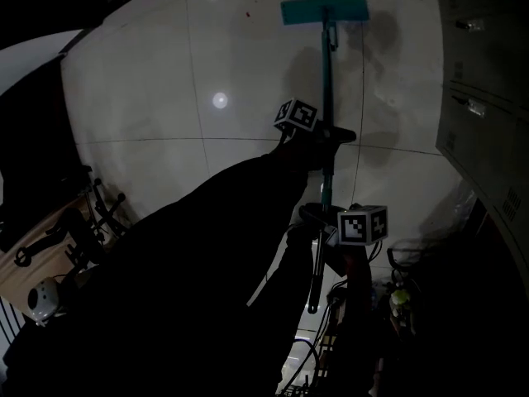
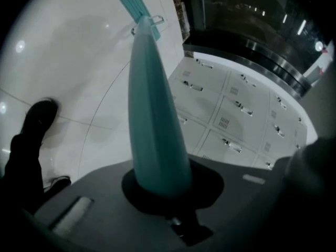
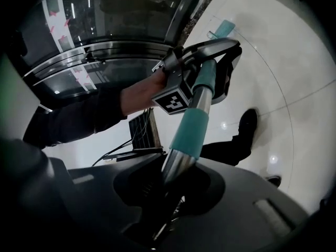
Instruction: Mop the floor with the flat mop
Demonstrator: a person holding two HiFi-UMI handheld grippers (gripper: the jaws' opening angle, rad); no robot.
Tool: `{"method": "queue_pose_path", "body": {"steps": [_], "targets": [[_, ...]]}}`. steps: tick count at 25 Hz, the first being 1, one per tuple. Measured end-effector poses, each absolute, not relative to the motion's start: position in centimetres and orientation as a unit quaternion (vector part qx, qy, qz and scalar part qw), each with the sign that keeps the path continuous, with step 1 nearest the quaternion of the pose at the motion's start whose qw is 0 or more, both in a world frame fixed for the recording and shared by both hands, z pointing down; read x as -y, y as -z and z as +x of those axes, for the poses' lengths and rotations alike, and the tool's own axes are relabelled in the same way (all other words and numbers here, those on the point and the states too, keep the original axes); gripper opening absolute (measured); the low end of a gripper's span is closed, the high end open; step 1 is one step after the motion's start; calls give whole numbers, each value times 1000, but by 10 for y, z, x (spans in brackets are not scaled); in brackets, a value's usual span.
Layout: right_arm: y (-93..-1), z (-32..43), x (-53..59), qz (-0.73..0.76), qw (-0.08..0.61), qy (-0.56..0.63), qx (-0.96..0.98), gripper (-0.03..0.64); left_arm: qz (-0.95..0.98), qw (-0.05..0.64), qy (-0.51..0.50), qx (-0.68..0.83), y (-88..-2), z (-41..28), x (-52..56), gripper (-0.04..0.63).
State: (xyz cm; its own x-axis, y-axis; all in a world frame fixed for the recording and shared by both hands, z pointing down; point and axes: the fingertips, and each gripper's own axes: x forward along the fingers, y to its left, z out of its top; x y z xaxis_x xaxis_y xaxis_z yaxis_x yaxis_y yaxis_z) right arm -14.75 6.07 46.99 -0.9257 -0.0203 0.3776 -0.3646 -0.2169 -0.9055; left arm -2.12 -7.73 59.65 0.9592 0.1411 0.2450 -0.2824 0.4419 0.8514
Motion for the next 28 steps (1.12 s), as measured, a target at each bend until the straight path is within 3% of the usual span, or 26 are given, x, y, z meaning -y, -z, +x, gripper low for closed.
{"method": "queue_pose_path", "body": {"steps": [7,13,18,28], "targets": [[-491,-151,22,170,148,-750,622,98,539,832,-103,85,-608,-26,172,38],[-488,-149,18,165,144,-744,631,100,549,826,-93,88,-603,-24,173,38],[-481,-149,-42,163,181,-728,641,100,551,825,-90,86,-589,-28,119,40],[-466,-138,-247,164,176,-728,642,101,545,826,-114,81,-577,-17,-91,38]]}}
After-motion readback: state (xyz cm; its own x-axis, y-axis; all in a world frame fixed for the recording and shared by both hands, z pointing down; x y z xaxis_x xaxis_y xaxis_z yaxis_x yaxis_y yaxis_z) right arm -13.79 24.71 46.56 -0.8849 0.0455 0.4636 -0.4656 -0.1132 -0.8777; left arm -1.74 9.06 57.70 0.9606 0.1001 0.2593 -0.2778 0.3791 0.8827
